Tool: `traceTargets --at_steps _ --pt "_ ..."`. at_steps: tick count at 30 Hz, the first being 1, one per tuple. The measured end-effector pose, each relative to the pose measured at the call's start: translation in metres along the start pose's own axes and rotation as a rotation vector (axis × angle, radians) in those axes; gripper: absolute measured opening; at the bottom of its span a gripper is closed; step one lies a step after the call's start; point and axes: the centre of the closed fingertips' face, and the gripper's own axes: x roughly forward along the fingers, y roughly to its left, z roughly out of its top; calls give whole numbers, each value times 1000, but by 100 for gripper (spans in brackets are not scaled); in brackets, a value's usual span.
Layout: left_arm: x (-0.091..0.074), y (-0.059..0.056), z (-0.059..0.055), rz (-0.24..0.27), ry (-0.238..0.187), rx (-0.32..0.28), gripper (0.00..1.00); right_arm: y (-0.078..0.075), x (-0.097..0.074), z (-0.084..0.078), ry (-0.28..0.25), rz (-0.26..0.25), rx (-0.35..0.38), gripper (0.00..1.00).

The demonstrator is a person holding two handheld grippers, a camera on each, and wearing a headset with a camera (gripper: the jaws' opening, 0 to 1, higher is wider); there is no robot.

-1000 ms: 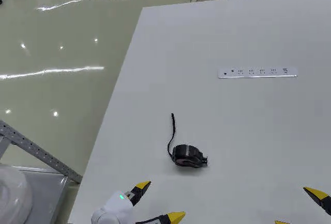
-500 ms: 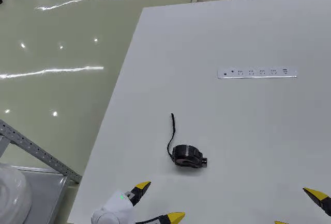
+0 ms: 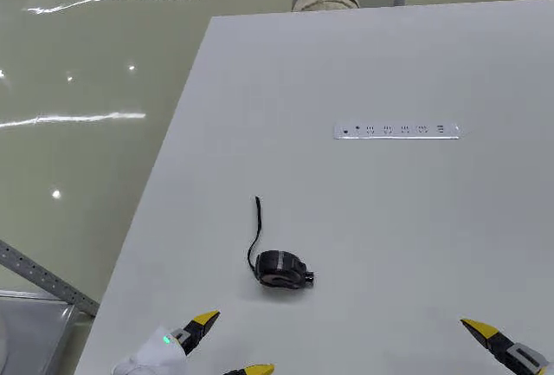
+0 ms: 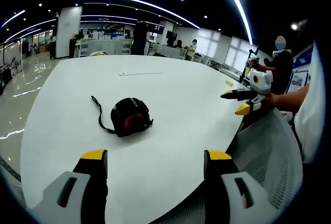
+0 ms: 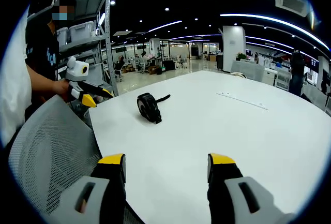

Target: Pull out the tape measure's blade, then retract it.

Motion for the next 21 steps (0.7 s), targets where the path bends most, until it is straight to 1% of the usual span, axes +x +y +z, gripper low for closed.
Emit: traceTargets --at_steps 7,15,19,21 --pt "4 3 3 -10 8 13 75 0 5 1 -3 22 -6 64" --pt "12 7 6 -37 26 34 75 -2 13 6 -16 52 -20 64" --pt "16 7 9 -52 32 49 76 -3 17 8 -23 69 -24 64" --pt "19 9 10 -58 36 58 76 -3 20 11 -29 80 -26 64"
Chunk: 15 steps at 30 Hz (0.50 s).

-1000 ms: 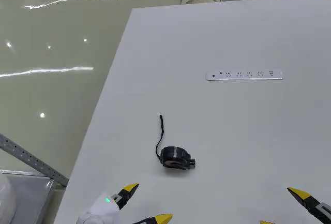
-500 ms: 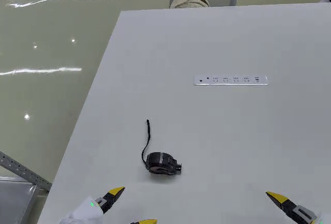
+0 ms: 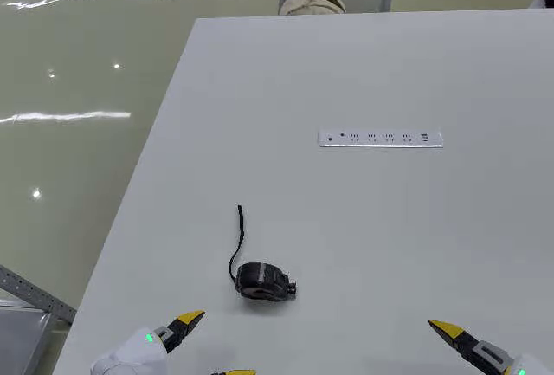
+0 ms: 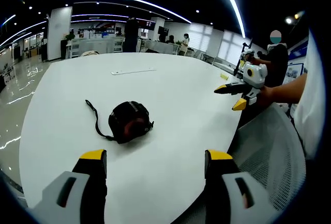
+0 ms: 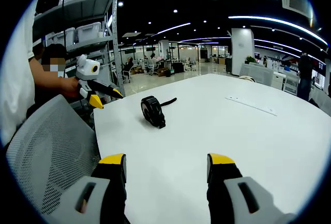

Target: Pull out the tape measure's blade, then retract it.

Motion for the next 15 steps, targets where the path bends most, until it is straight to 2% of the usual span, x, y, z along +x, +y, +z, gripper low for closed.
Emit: traceTargets --at_steps 12,15 --pt "13 10 6 -43 32 29 77 -3 16 1 -11 51 10 63" --pt "14 14 10 -49 18 42 75 -5 21 3 -19 60 21 63"
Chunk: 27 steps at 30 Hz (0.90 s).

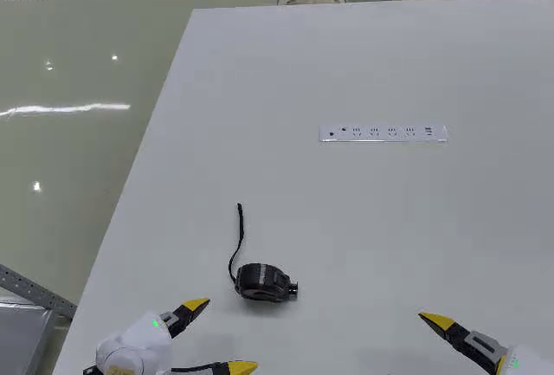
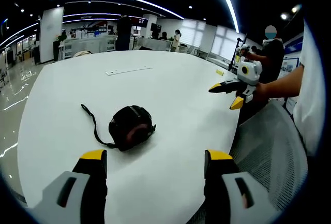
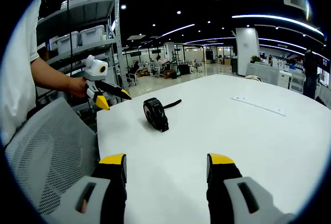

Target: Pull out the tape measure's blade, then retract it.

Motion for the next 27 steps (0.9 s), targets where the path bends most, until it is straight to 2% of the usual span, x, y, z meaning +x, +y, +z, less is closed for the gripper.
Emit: traceTargets --at_steps 6,9,14,27 --pt "7 8 4 -6 16 44 74 -4 10 2 -3 22 -11 62" --pt "10 10 8 -21 16 45 75 -6 15 5 -8 30 -15 62" --pt "15 15 9 -29 22 60 75 -6 24 8 -13 53 -26 62" --pt "31 21 6 -61 58 113 74 -9 44 9 -22 110 -34 59"
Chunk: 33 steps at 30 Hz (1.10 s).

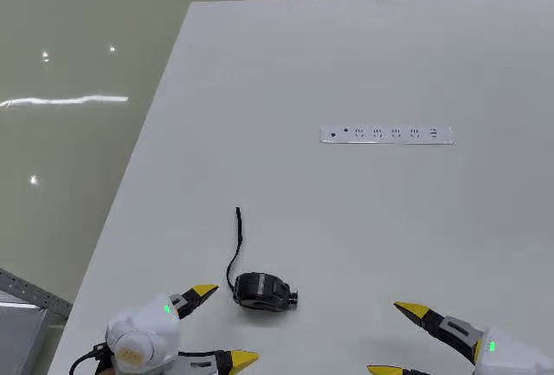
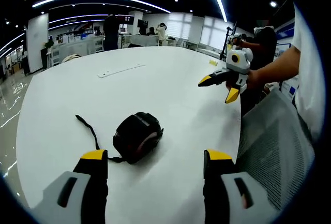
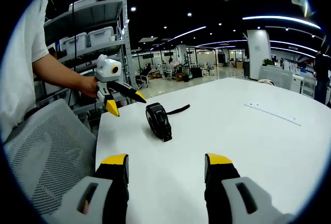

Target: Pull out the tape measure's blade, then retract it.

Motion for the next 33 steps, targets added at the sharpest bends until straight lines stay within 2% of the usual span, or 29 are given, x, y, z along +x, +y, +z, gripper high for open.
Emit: traceTargets --at_steps 4,14,19,27,33 --pt "6 2 -5 -14 23 17 73 -3 6 -3 6 10 2 59" --pt "18 11 -3 -36 35 41 72 -8 19 -5 2 42 4 58" --pt "23 14 -5 -54 55 65 71 -11 24 -6 3 55 4 57" --pt "29 24 -5 -61 52 74 68 -14 31 -11 1 72 14 55" --pt "35 25 -7 -78 71 93 65 -16 37 -13 9 77 9 52"
